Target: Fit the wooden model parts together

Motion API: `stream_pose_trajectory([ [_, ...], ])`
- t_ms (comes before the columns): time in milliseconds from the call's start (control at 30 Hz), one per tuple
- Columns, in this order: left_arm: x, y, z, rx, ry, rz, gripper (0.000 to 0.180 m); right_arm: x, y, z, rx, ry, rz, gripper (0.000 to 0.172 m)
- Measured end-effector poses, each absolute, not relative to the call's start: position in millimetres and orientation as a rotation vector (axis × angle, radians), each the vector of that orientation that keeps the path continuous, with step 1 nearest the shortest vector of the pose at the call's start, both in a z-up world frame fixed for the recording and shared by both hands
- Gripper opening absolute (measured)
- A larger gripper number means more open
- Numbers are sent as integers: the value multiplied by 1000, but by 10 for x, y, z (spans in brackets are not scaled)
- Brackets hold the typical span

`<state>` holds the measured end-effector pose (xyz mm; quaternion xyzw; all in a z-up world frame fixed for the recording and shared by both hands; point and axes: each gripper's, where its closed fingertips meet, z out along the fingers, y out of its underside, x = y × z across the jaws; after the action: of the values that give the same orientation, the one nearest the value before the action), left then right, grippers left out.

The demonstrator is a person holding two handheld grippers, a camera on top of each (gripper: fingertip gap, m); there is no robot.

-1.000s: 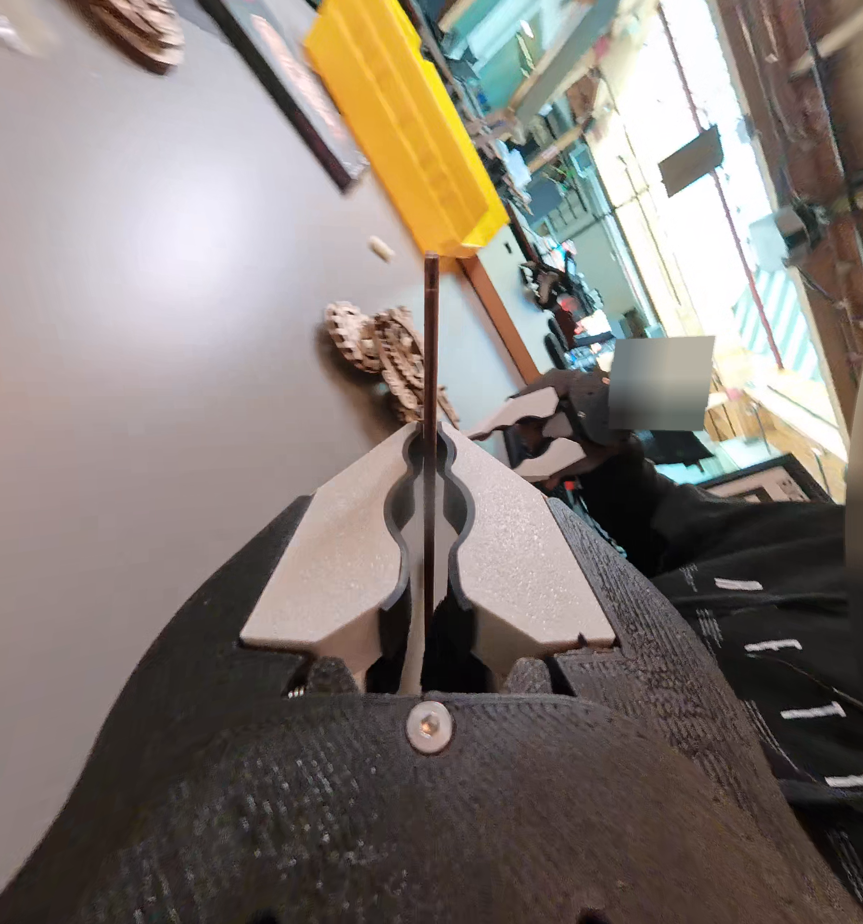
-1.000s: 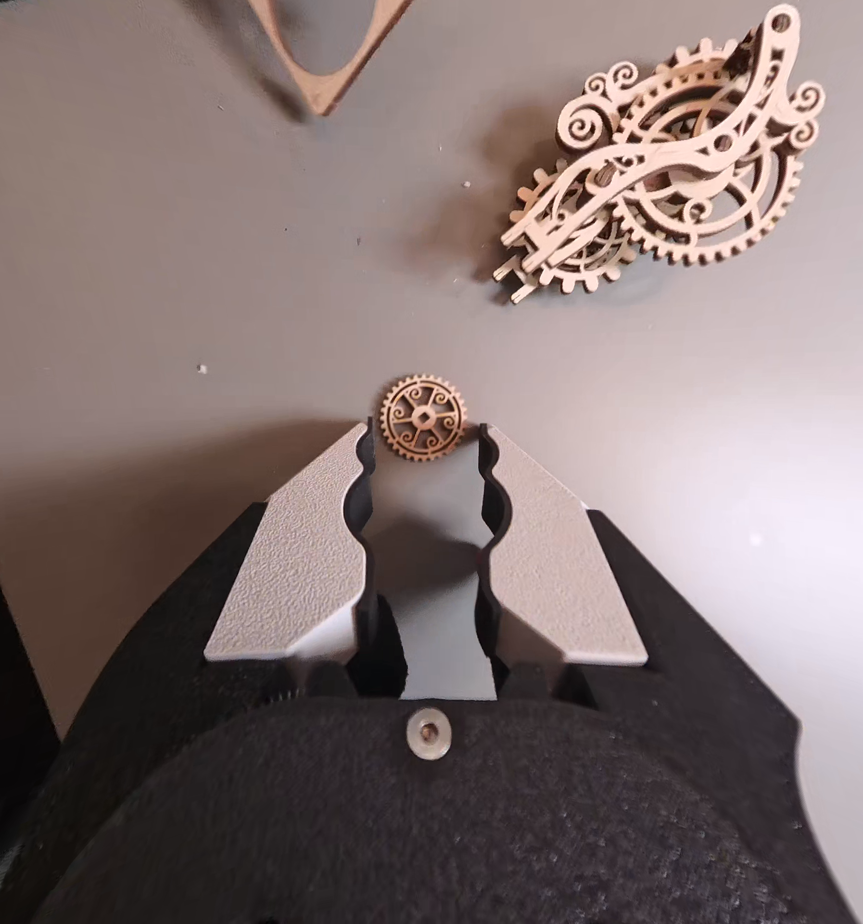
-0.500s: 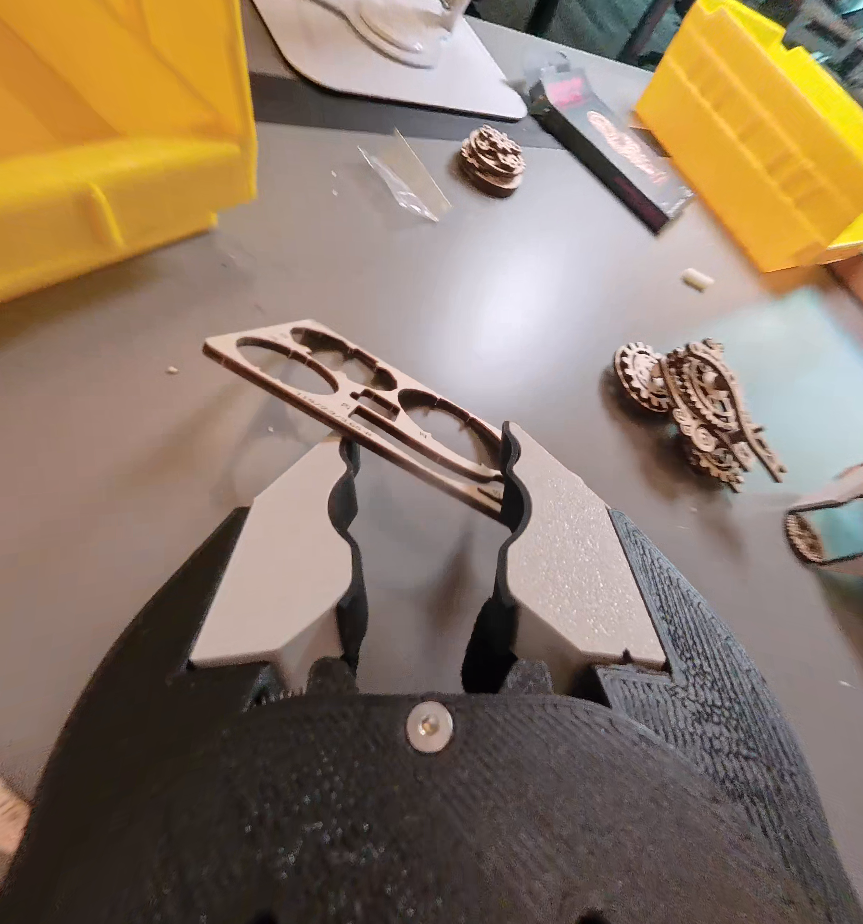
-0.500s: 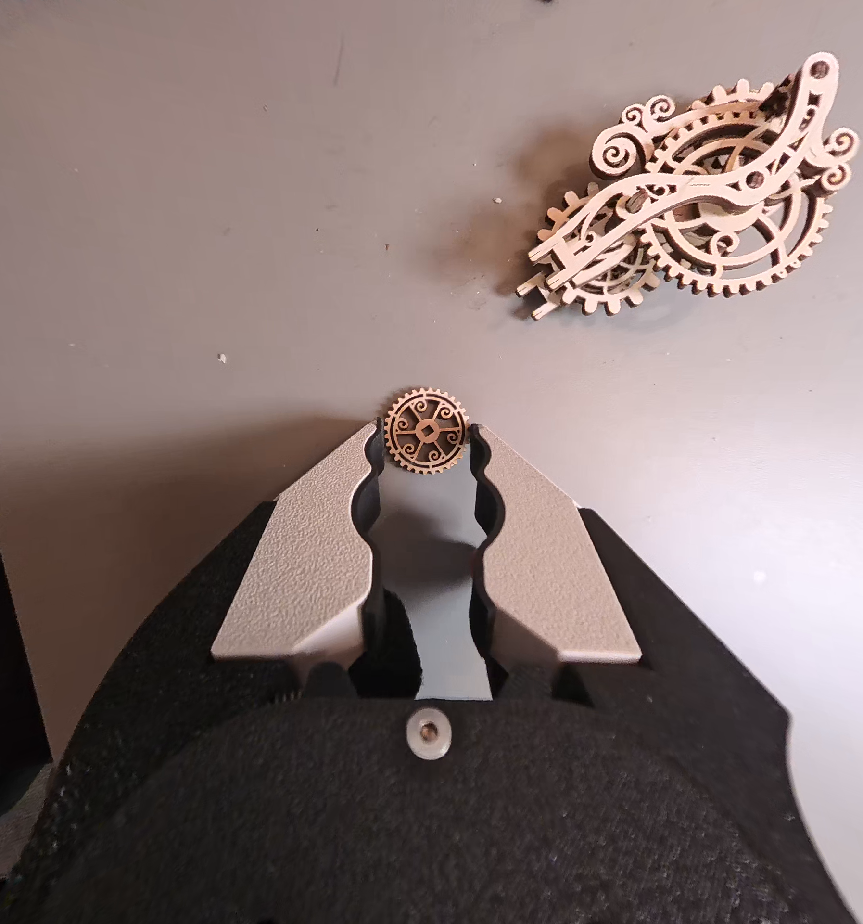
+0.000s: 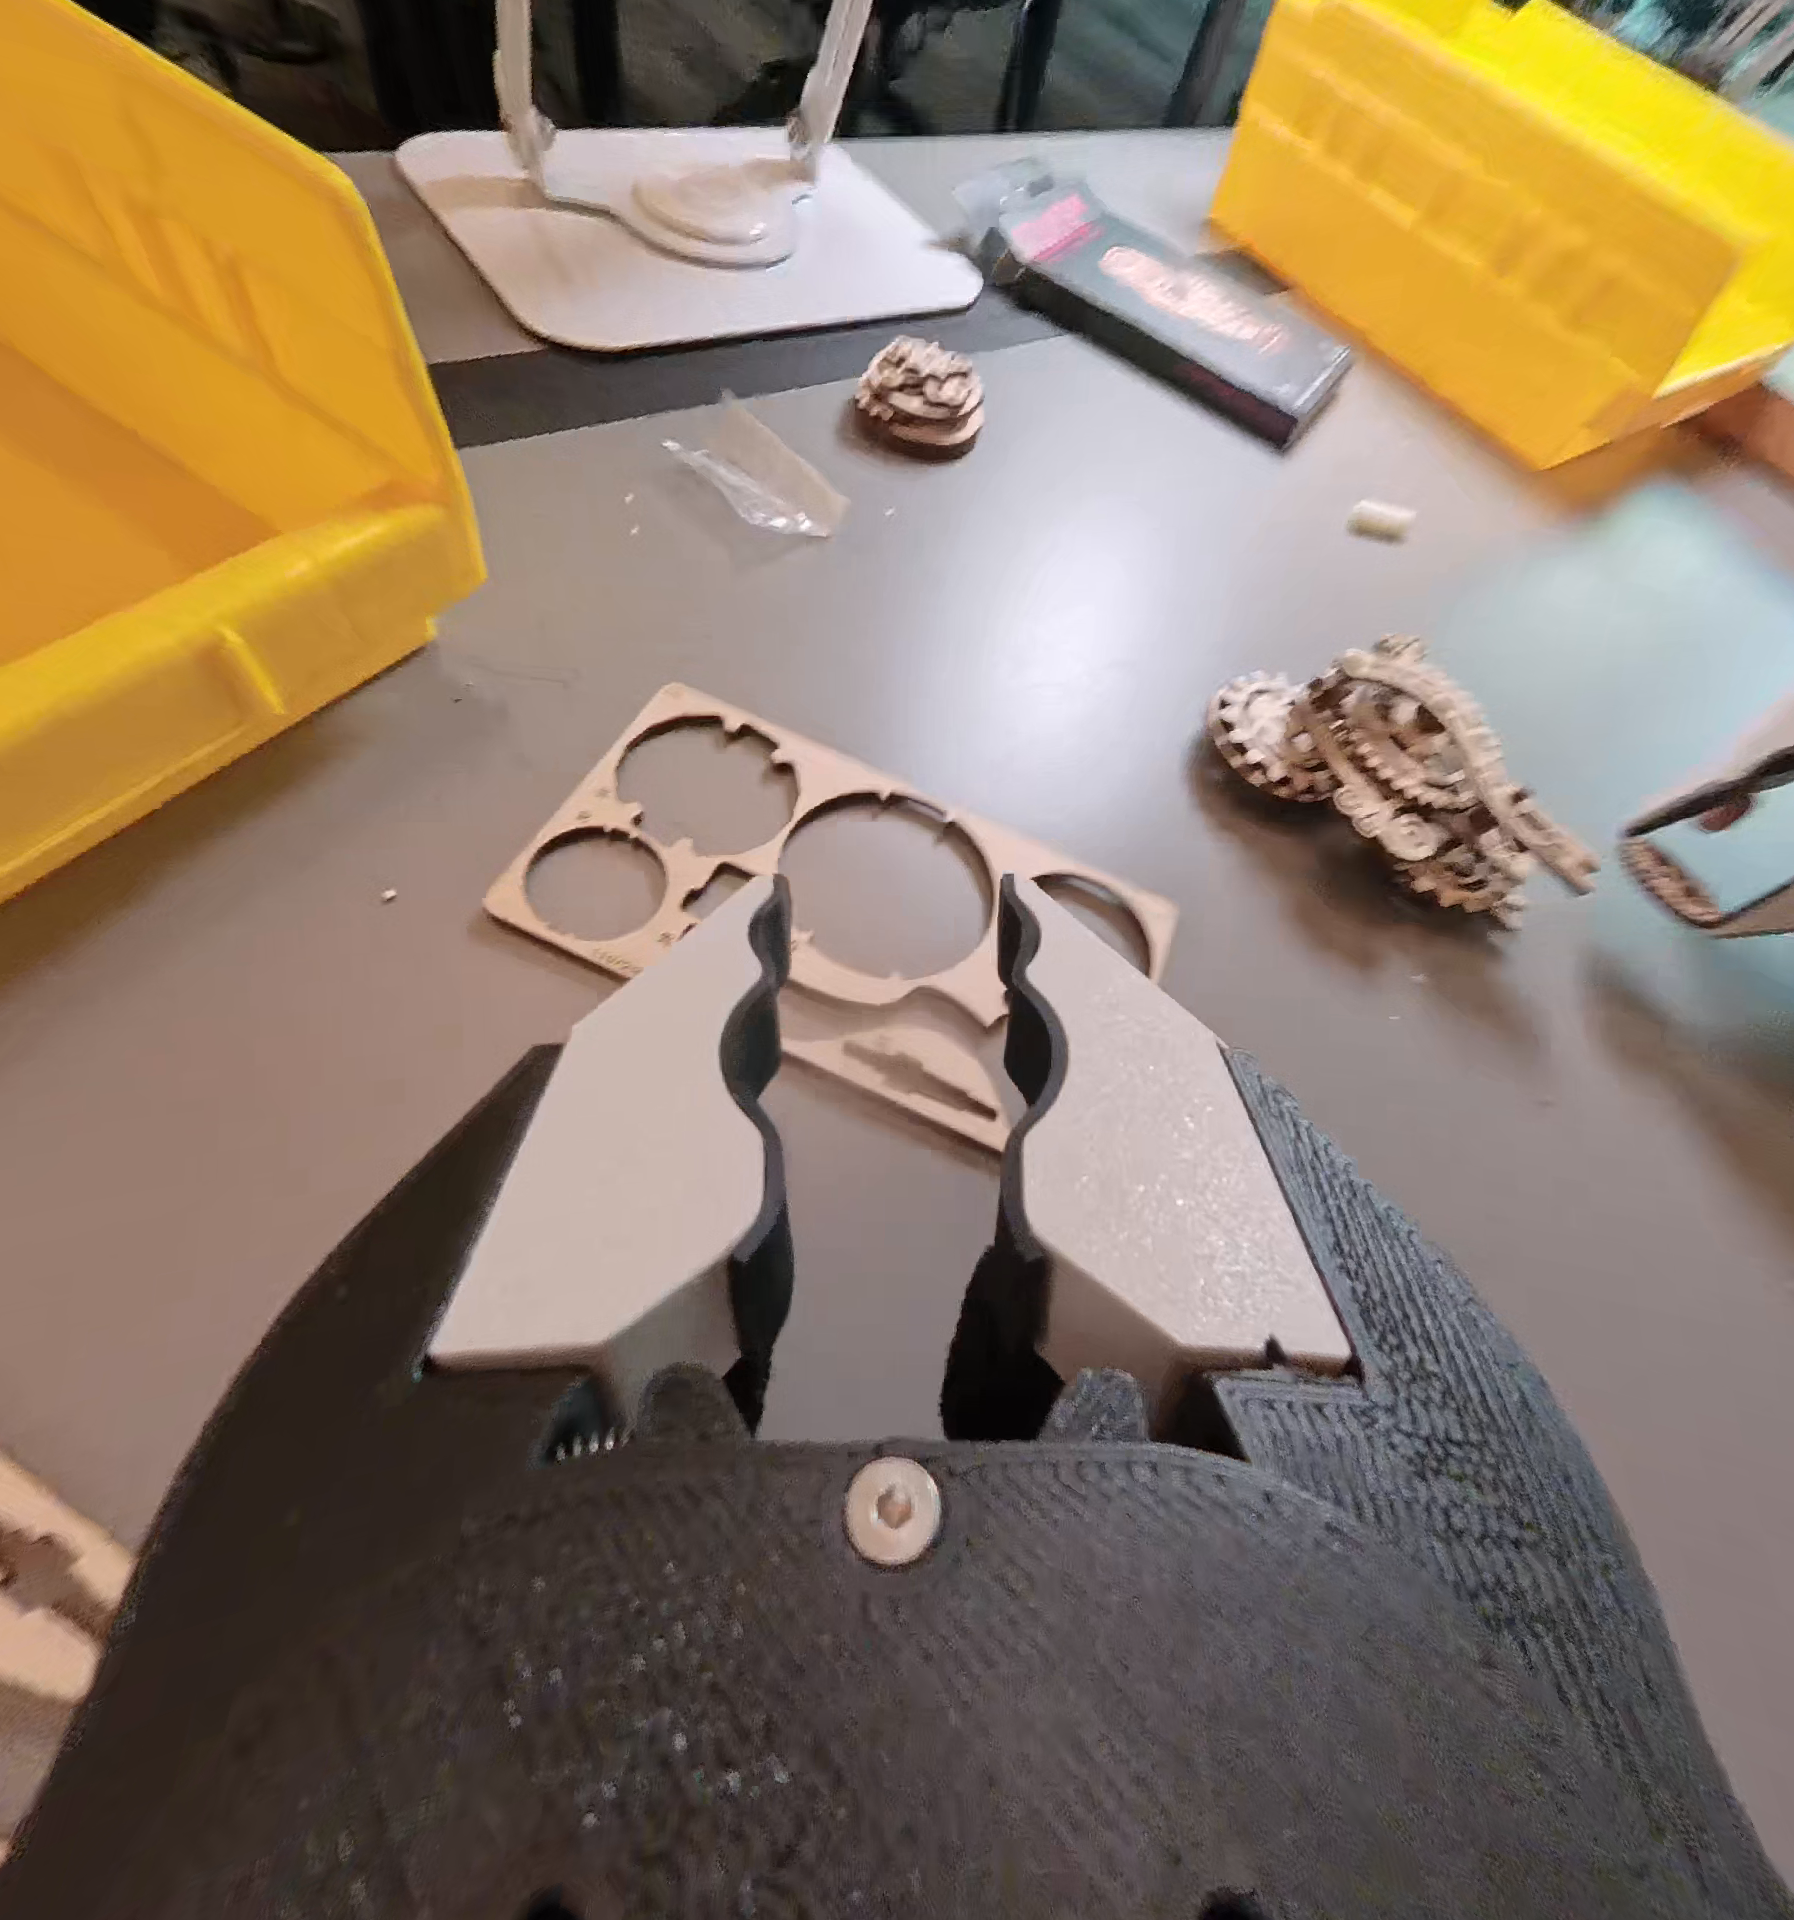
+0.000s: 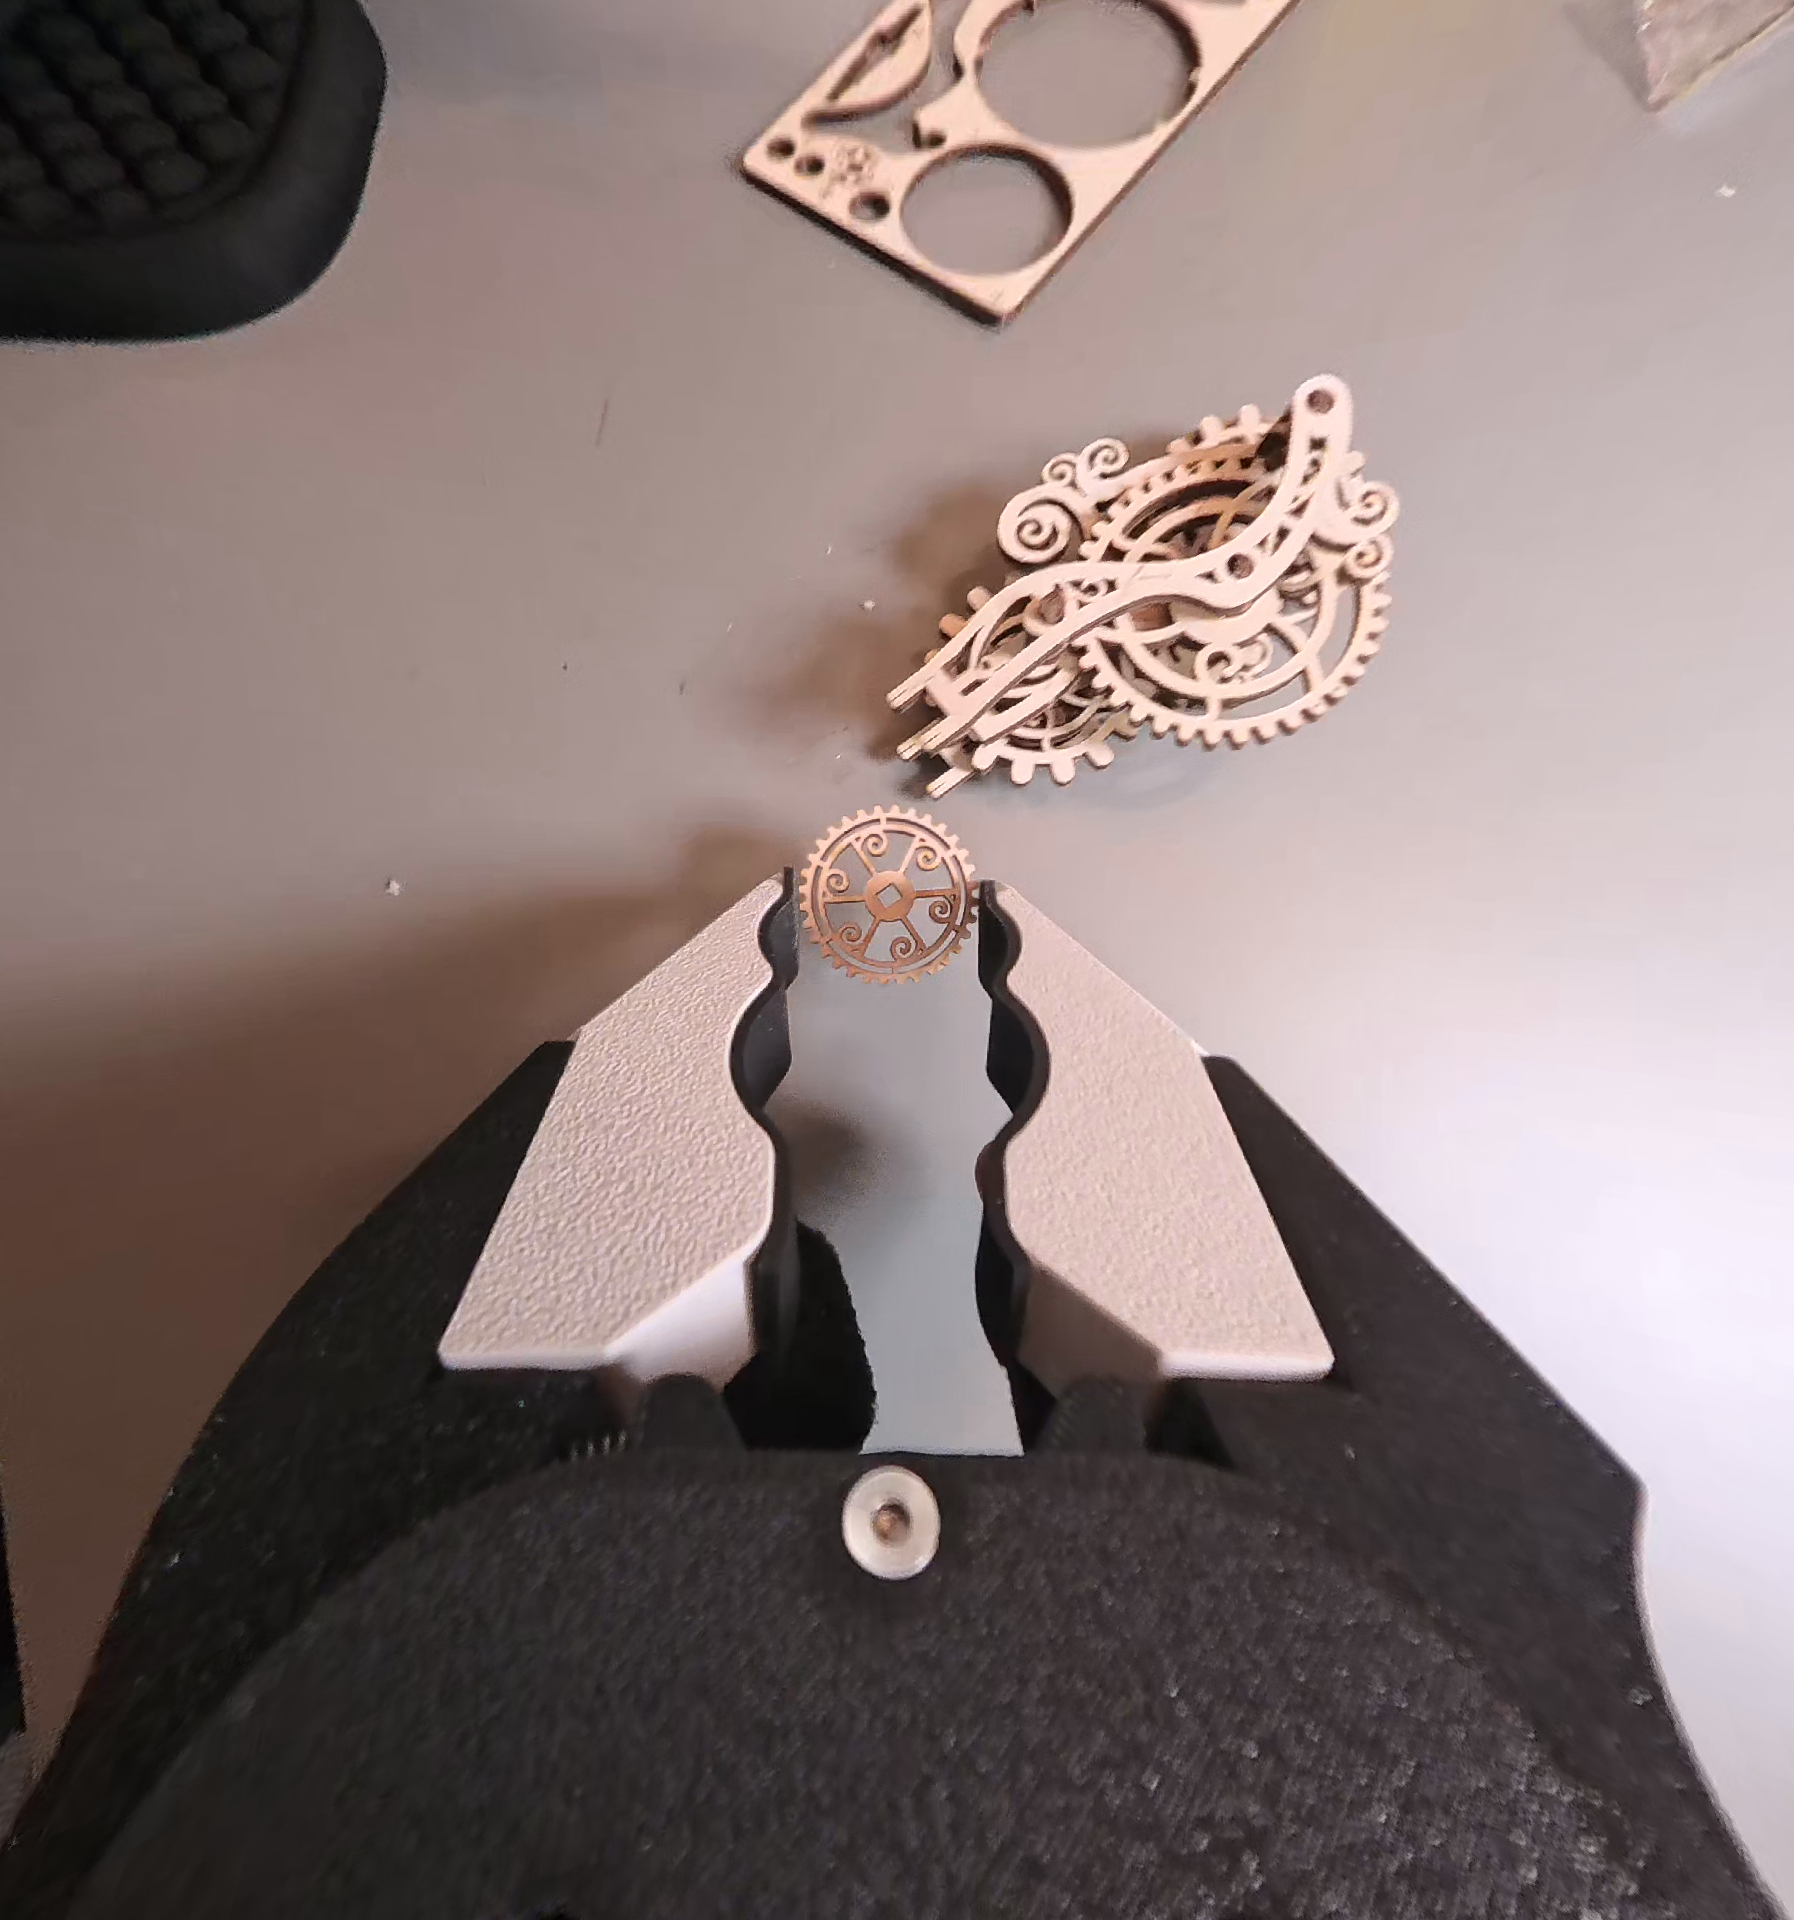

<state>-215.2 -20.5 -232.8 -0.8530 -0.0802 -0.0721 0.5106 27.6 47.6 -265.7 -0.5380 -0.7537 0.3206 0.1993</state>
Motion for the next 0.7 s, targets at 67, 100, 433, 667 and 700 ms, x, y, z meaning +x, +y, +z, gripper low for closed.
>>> stream_pose_trajectory([
  [67, -2092, -179, -2160, -1951, -174, -249, 41, 216, 539, -2584, -1490, -2071, 915, 32],
  [100, -2066, -163, -2074, -1898, -157, -258, 40, 181, 572, -2541, -1479, -2050, 927, 32],
  [433, -1520, 159, -1941, -1734, 69, -212, 27, -192, 750, -2114, -1319, -1942, 985, 33],
  [667, -818, 364, -1996, -1710, 303, -383, 20, -299, 533, -2011, -982, -2129, 1024, 33],
  [700, -756, 383, -2011, -1715, 332, -399, 22, -297, 496, -2013, -933, -2160, 1029, 32],
])
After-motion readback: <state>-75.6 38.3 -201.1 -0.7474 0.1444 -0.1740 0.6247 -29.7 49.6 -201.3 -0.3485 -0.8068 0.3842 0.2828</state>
